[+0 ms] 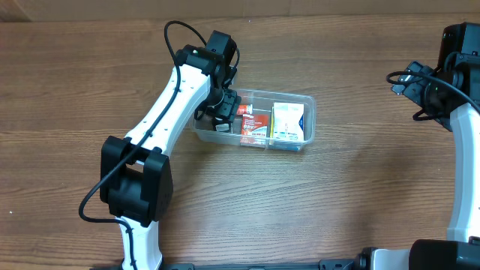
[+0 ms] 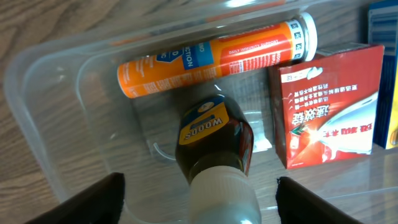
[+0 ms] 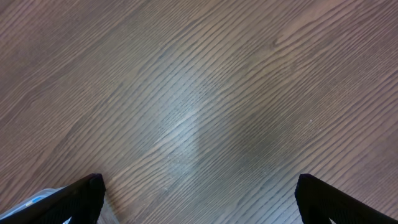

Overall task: Pack container
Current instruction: 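Release the bottle and withdraw the left gripper toward the front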

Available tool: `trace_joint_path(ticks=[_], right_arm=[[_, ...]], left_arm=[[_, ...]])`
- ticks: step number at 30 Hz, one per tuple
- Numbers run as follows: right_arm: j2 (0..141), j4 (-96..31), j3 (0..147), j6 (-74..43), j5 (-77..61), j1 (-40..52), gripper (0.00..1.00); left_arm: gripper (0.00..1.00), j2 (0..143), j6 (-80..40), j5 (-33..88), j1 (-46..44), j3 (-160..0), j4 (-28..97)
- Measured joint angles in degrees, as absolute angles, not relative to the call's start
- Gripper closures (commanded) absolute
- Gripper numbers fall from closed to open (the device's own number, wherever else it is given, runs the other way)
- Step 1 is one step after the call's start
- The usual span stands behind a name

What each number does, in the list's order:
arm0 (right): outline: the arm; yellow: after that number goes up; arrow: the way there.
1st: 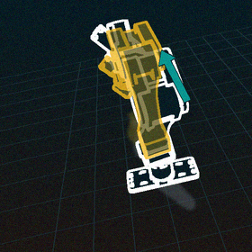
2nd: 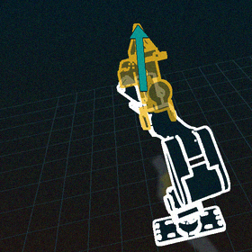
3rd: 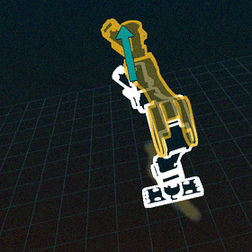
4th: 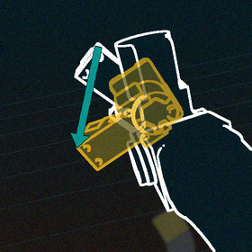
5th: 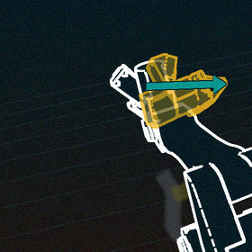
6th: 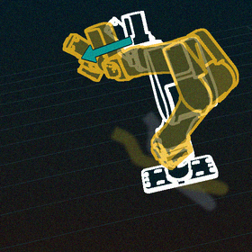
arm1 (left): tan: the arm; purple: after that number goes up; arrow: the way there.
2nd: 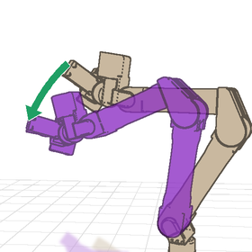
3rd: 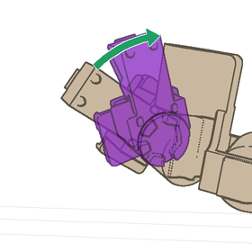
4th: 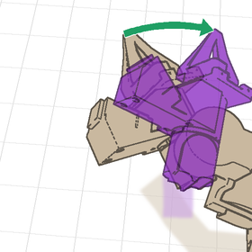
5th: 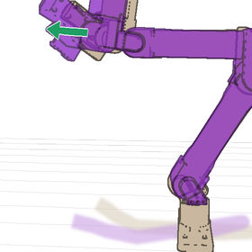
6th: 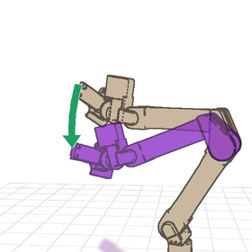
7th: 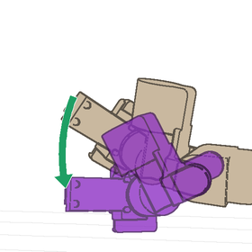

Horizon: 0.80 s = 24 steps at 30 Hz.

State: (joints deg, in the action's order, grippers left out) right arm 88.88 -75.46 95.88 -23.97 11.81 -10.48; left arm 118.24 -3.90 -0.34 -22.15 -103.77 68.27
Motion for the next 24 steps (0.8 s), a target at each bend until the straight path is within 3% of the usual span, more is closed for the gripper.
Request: trace_joint_path(ticks=[10, 17, 24], right_arm=[[88.88, -75.46, 95.88, -23.97, 11.79, -10.46, 0.0], [88.88, -75.46, 95.88, -23.97, 11.77, -10.46, 0.0], [88.88, -75.48, 95.88, -23.97, 11.79, -10.46, 0.0]], left_arm=[[0.0, 115.63, -4.62, -2.68, -22.15, -127.39, 84.66], [0.0, 98.7, -9.45, -9.28, -22.15, -129.27, 95.61], [0.0, 80.16, -15.03, -13.52, -22.15, -125.21, 96.77]])
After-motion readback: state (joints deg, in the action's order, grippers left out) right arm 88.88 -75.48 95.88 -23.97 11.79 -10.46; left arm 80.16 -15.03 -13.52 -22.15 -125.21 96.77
